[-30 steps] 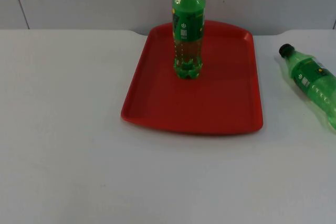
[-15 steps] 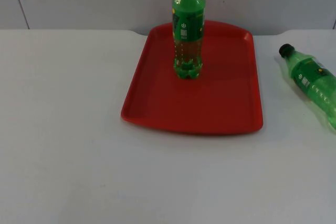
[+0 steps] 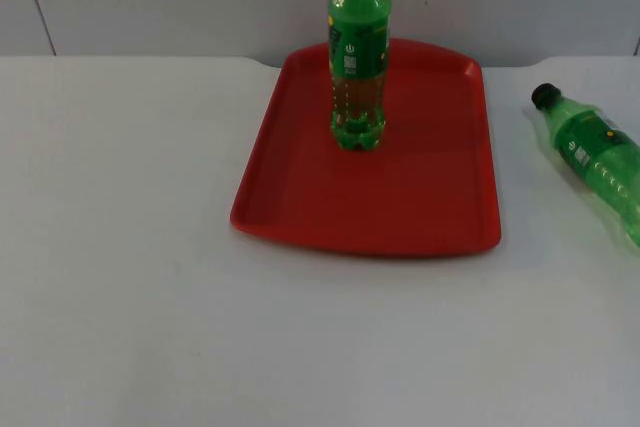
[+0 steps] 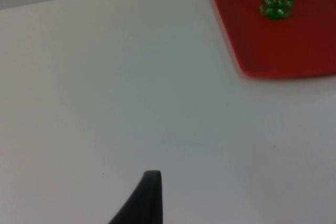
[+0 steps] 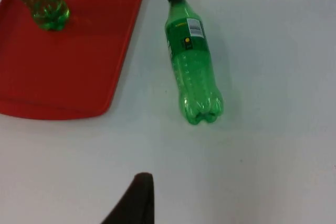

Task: Place the bottle upright on the tray.

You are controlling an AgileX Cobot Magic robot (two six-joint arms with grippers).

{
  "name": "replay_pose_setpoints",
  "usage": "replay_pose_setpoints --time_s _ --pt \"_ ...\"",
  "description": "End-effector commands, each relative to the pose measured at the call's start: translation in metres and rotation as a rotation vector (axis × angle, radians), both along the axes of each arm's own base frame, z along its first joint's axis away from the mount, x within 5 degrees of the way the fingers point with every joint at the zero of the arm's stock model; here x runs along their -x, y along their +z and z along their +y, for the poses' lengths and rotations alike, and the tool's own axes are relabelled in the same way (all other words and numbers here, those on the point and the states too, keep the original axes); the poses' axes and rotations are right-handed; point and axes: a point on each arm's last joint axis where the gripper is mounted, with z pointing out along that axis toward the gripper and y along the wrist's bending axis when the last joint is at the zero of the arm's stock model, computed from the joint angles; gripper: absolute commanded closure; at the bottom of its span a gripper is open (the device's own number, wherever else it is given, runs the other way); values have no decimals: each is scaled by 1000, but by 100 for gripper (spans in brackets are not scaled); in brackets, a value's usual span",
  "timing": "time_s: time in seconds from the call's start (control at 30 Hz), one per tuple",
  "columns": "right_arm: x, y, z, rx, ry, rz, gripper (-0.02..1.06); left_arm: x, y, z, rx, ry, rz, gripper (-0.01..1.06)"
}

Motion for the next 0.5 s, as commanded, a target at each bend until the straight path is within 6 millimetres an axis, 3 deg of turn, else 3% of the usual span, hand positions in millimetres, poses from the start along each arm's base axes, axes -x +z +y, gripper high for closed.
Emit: replay_pose_setpoints --time_s 0.0,0.03,0.2,0.23,0.37,0.4,0.47 --pt "-30 6 1 3 4 13 0 -1 0 0 0 -3 -9 0" --pt "-30 6 1 3 4 13 0 -1 0 0 0 -3 -9 0" --pt "-80 10 3 15 14 74 0 -1 0 0 0 -3 -9 0" --pt "-80 10 3 15 14 74 0 -1 0 0 0 -3 -9 0" --pt "-116 11 4 19 18 105 0 -1 0 0 0 -3 -9 0" --pt "-116 11 4 19 18 105 0 -1 0 0 0 -3 -9 0" --pt "-139 9 5 21 21 128 0 -1 0 0 0 -3 -9 0"
